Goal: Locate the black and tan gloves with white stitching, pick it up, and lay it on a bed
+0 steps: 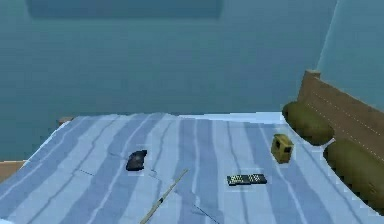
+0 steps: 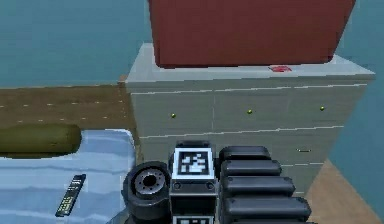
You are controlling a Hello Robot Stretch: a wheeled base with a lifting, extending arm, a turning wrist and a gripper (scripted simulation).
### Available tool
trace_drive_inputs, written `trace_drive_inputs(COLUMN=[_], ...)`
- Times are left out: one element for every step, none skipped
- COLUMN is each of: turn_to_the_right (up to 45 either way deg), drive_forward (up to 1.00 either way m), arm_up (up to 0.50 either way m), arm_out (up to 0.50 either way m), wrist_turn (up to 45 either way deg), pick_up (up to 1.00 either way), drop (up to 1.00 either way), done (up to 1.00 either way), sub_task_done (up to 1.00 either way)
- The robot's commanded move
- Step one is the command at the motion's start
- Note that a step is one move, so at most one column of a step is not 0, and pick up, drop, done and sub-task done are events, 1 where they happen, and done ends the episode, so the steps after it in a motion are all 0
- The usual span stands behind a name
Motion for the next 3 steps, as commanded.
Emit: trace_drive_inputs(turn_to_the_right=[45.0,36.0,0.0], drive_forward=[0.0,0.0,0.15], arm_up=[0.0,0.0,0.0], arm_out=[0.0,0.0,0.0], wrist_turn=[0.0,0.0,0.0], pick_up=[0.0,0.0,0.0], drop=[0.0,0.0,0.0], done=[0.0,0.0,0.0], sub_task_done=[0.0,0.0,0.0])
